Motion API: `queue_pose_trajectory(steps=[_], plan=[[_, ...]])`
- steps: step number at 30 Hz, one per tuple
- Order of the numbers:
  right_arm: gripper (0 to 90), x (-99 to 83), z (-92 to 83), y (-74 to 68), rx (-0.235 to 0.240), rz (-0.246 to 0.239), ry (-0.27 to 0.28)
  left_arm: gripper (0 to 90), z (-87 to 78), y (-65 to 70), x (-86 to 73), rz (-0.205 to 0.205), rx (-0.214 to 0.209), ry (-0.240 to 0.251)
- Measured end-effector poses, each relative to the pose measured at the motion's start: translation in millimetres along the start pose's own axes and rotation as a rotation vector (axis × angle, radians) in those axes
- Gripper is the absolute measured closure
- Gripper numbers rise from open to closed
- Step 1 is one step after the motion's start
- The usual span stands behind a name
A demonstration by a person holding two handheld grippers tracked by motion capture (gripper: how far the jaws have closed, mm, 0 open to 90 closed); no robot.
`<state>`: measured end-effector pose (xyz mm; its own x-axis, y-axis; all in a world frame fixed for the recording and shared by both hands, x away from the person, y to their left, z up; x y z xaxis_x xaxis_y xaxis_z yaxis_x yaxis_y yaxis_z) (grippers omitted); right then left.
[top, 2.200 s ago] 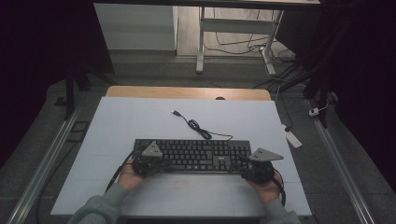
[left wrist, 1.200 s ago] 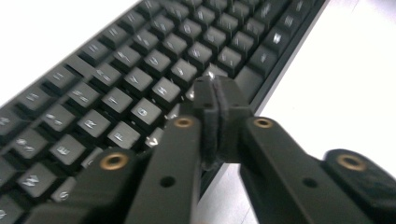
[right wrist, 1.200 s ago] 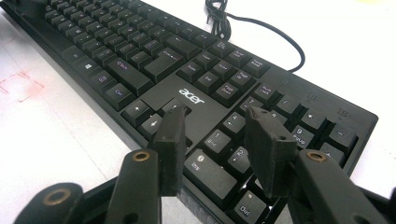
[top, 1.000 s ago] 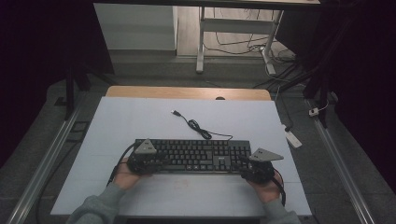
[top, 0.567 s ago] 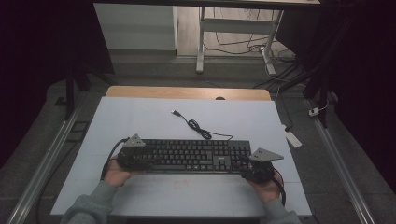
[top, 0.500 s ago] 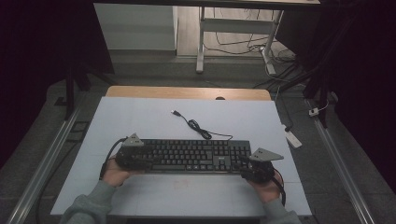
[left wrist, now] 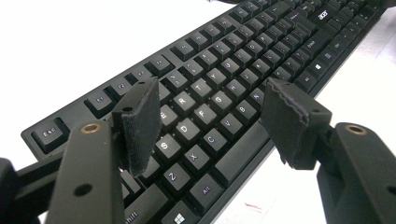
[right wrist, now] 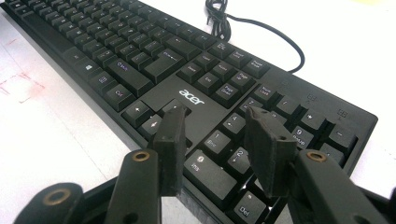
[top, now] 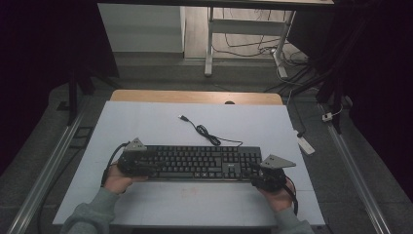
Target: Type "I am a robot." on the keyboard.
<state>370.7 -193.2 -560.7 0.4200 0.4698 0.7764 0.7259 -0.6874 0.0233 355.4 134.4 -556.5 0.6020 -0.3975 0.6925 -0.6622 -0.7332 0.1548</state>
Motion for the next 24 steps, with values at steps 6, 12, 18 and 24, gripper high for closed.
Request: queue_pose_trajectory(steps=[6,12,18,24], plan=[[58.6,0.1,0.6,-0.8,0.004,0.000,0.001,37.1,0.1,-1.9,0.6,0.000,0.011,0.001],[58.6,0.2,0.4,0.2,-0.007,0.001,-0.002,37.1,2.9,-2.6,6.1,0.007,0.016,0.000],[58.6,0.7,-0.5,-0.4,-0.003,0.000,0.003,37.7,6.9,-2.5,11.0,0.008,0.019,-0.005],[58.6,1.0,-1.0,0.2,-0.006,0.003,0.008,39.0,10.9,-5.0,16.0,0.012,0.026,-0.017]])
Point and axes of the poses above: each handheld gripper's, and its own axes: z roughly forward along the jaws, x roughly out of its top, y roughly to its right, the point moved 10 cm from there along z, roughly forward along the jaws, and after that the axes turned 5 degrees about -y, right-handed, at the moved point
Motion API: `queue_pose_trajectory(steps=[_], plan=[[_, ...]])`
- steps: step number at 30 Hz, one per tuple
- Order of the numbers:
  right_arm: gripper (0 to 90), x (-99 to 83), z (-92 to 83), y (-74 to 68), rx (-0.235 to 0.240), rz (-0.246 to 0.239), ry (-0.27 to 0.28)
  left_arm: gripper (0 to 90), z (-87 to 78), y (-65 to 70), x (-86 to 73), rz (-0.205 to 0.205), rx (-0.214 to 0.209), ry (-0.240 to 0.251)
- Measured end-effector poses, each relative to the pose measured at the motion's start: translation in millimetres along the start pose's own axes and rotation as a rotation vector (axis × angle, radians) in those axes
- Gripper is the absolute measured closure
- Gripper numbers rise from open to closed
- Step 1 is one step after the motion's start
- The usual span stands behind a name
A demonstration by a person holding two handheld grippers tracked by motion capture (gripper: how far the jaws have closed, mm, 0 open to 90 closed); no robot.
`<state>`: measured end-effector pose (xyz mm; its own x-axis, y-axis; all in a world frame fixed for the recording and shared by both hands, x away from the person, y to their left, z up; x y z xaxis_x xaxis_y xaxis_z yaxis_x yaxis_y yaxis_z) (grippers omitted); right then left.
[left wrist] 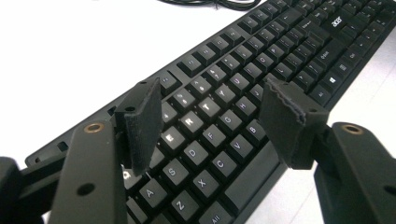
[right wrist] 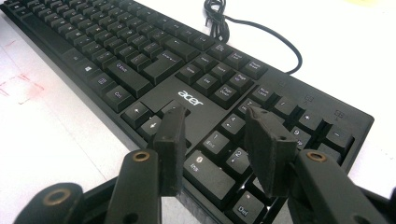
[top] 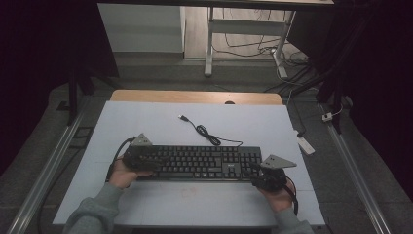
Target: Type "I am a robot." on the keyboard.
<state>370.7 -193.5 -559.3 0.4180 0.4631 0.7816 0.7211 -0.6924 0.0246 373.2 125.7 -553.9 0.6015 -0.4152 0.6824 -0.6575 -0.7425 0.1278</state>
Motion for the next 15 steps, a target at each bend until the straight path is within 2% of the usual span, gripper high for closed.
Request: queue_pose_trajectory(steps=[3,9,15], plan=[[58.6,-0.2,-0.5,0.3,0.001,-0.001,-0.003,39.9,1.6,-1.3,3.5,-0.003,0.005,0.001],[58.6,-0.1,-0.8,0.2,0.003,-0.002,-0.003,42.9,9.5,-4.8,7.7,0.016,0.022,-0.018],[58.6,-0.6,-0.1,0.6,0.002,-0.001,-0.004,49.0,19.1,-8.6,8.0,0.026,0.034,-0.037]])
Point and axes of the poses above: each handheld gripper's, and its own axes: z roughly forward along the jaws, x roughly out of its top, y roughly to its right, the point moved 10 cm from there along z, roughly forward along the jaws, and after that the axes turned 5 degrees about -y, right-handed, at the moved point
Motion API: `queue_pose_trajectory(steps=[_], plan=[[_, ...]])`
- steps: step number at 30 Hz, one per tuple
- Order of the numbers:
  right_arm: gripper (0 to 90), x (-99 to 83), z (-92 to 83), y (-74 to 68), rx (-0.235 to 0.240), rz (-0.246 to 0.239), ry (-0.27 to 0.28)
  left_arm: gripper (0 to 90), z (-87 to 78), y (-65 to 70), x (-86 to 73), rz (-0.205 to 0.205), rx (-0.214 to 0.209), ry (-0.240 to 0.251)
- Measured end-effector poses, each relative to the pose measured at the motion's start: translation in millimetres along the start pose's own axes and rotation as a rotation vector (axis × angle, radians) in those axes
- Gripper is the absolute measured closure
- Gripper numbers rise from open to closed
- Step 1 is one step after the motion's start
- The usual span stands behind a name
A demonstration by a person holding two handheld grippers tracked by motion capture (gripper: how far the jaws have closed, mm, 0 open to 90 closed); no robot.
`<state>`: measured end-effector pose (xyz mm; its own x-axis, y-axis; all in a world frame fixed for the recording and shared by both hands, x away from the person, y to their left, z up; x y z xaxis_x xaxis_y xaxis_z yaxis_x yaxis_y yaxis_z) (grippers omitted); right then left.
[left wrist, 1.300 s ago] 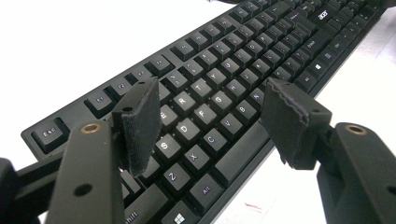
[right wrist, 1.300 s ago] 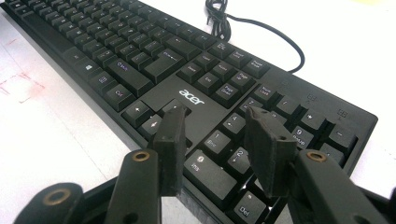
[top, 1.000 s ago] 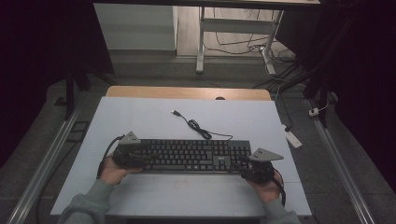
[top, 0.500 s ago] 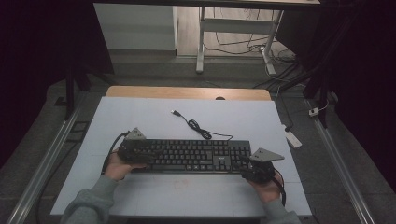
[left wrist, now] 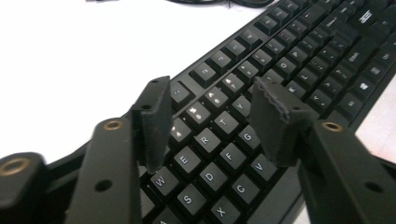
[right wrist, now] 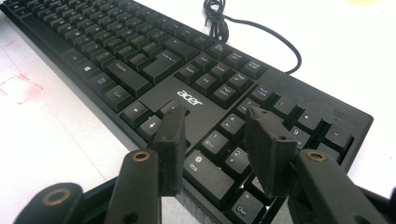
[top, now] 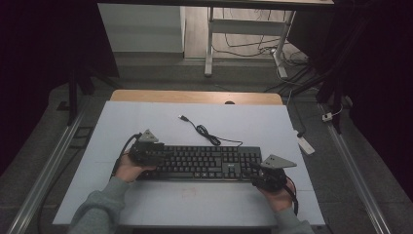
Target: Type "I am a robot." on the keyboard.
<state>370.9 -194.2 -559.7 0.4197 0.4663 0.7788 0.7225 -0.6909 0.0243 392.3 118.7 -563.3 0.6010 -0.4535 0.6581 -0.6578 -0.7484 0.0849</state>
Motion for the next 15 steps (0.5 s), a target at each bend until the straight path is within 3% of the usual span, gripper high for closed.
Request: queue_pose_trajectory(steps=[4,11,15], plan=[[58.6,-0.3,0.3,-0.2,0.002,0.000,0.000,59.0,4.0,-0.3,-1.7,0.021,0.009,-0.010],[58.6,-0.3,0.2,-0.1,-0.003,-0.005,-0.001,84.3,11.0,3.1,-7.9,0.057,0.004,-0.055],[58.6,-0.4,0.2,0.0,-0.004,-0.005,-0.002,88.6,14.5,1.5,-11.0,0.058,0.010,-0.071]])
Point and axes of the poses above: each handheld gripper's, and its own axes: z roughly forward along the jaws, x roughly out of its top, y roughly to its right, the point moved 10 cm from there along z, roughly forward along the jaws, and after that the axes turned 5 degrees about -y, right-handed, at the moved point
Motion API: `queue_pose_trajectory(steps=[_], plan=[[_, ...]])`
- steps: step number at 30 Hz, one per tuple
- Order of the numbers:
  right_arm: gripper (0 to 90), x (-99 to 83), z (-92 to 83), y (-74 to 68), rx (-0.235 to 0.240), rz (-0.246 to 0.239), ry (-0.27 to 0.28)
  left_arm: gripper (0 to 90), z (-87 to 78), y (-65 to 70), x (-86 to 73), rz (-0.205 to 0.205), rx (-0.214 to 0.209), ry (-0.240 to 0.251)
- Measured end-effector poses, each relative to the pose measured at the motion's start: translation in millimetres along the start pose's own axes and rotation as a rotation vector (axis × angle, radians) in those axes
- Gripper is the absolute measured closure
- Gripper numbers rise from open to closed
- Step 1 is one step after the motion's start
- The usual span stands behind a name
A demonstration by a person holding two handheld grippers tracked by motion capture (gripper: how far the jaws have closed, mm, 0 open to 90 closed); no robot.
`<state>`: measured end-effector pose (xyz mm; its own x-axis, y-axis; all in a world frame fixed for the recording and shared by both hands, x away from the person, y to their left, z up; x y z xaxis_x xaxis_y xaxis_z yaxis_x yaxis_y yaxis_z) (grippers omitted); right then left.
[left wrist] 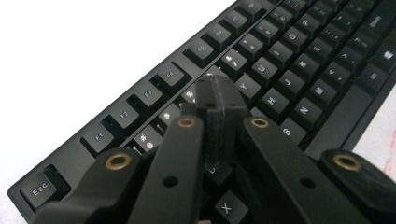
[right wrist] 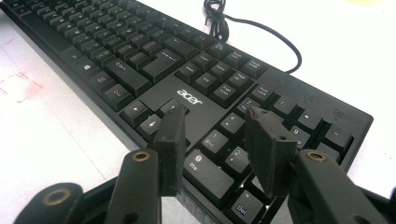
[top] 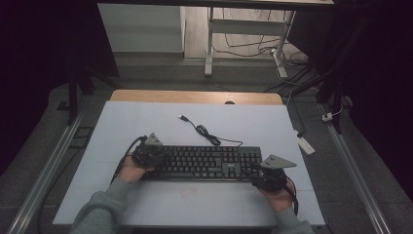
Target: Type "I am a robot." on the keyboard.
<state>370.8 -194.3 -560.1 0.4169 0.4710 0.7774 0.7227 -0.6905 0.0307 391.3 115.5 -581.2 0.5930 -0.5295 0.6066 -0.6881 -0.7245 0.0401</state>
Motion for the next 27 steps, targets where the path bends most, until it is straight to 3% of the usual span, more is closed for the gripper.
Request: queue_pose_trajectory(steps=[19,24,27], plan=[[58.6,-0.2,0.5,-0.1,0.003,-0.001,0.000,88.7,10.8,-1.9,-6.5,-0.002,0.010,-0.031],[58.6,-0.1,0.1,0.1,-0.001,-0.001,-0.001,88.9,10.4,-1.4,-5.5,-0.009,0.008,-0.020],[58.6,0.3,0.0,0.1,0.002,0.001,0.003,88.8,0.9,-0.4,1.7,-0.014,0.007,0.036]])
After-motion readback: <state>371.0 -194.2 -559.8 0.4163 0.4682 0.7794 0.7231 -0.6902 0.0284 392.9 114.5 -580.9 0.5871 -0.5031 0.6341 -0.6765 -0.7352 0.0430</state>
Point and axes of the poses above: each handheld gripper's, and its own axes: z roughly forward along the jaws, x roughly out of its top, y roughly to its right, the point moved 10 cm from there along z, roughly forward along the jaws, and after that the axes turned 5 degrees about -y, right-handed, at the moved point
